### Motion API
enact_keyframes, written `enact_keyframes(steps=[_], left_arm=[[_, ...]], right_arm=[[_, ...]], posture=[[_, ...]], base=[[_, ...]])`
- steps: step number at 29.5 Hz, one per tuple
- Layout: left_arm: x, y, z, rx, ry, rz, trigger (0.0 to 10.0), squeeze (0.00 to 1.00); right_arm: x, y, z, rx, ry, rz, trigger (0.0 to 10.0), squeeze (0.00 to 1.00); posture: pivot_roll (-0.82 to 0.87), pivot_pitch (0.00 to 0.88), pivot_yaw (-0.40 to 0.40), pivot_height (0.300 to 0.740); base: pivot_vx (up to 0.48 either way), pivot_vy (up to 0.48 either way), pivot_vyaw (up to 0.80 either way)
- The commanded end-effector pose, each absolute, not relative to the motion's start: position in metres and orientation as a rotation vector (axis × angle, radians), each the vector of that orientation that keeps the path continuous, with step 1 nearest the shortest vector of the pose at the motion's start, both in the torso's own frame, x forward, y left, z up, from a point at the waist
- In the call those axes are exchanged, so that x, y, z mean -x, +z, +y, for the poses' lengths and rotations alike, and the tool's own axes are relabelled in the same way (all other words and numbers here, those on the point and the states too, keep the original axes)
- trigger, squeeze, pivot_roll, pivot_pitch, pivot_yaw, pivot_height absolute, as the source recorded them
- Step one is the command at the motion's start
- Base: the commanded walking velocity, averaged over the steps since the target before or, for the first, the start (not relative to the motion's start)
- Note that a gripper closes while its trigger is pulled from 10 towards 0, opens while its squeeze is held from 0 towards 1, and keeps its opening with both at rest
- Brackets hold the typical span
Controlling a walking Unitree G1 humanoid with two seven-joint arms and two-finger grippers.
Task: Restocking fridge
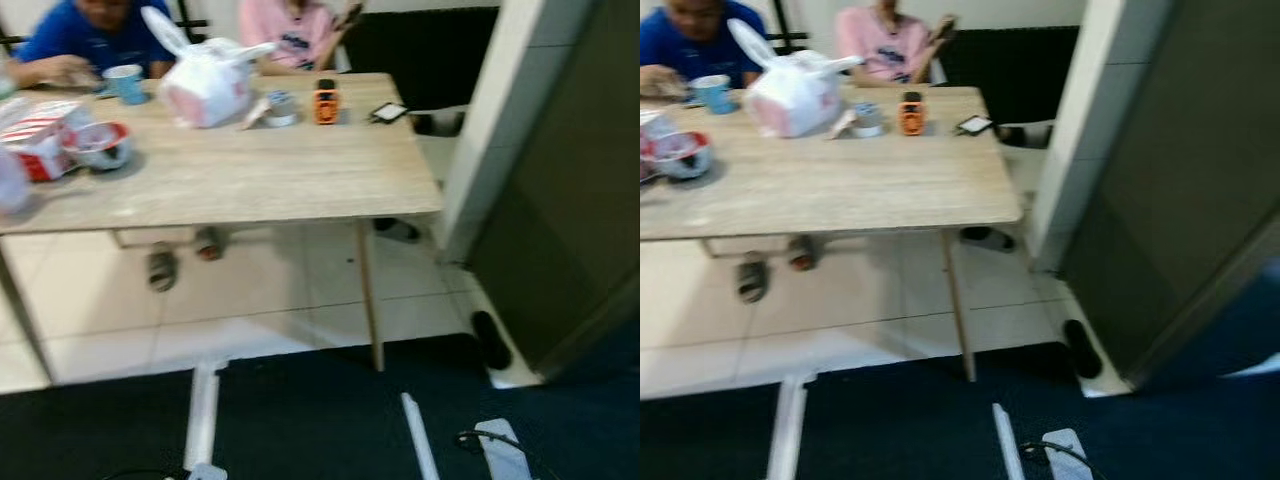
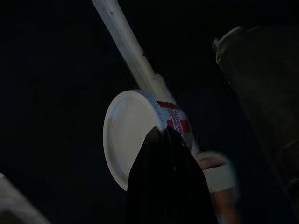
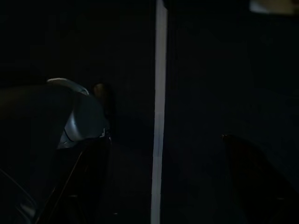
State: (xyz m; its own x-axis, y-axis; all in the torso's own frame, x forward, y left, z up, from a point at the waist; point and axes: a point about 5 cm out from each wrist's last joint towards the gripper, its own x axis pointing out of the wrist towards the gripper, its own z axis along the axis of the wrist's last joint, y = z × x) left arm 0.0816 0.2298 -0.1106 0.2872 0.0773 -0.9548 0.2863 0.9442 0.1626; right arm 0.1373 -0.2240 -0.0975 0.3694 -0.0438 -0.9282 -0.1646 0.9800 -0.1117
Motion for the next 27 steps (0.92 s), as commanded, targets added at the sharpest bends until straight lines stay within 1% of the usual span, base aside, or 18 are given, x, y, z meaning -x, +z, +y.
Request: enact_keyframes(steps=[1,5,6,12,14,19,27], left_arm=[[-0.089,-0.111,0.218,-0.331,-0.185,1.257,10.0,0.00],[-0.093,-0.110,0.220,-0.353,-0.199,1.250,10.0,0.00],[-0.092,-0.109,0.226,-0.365,-0.189,1.260,10.0,0.00],[-0.094,-0.107,0.232,-0.367,-0.163,1.262,10.0,0.00],[-0.094,-0.107,0.232,-0.363,-0.165,1.260,10.0,0.00],[-0.087,-0.111,0.224,-0.287,-0.167,1.294,10.0,0.00],[-0.081,-0.114,0.214,-0.271,-0.199,1.310,10.0,0.00]], right_arm=[[-0.140,-0.097,-0.223,0.206,0.079,1.192,10.0,0.00],[-0.140,-0.097,-0.221,0.216,0.088,1.196,10.0,0.00],[-0.136,-0.099,-0.222,0.221,0.080,1.211,10.0,0.00],[-0.133,-0.099,-0.223,0.213,0.065,1.215,10.0,0.00],[-0.133,-0.099,-0.223,0.216,0.068,1.214,10.0,0.00],[-0.125,-0.102,-0.223,0.221,0.068,1.237,10.0,0.00],[-0.128,-0.101,-0.222,0.224,0.073,1.227,10.0,0.00]], posture=[[-0.02,0.000,0.011,0.740],[-0.01,0.000,0.016,0.740],[-0.01,0.000,0.025,0.740],[-0.01,0.000,0.032,0.740],[-0.01,0.000,0.030,0.740],[-0.01,0.000,0.029,0.740],[-0.01,0.000,0.023,0.740]], base=[[0.000,0.000,-0.80],[0.000,0.000,-0.80],[0.000,0.000,-0.80],[0.000,0.000,-0.80],[0.000,0.000,-0.80],[0.000,0.000,-0.80],[0.000,0.000,-0.80]])
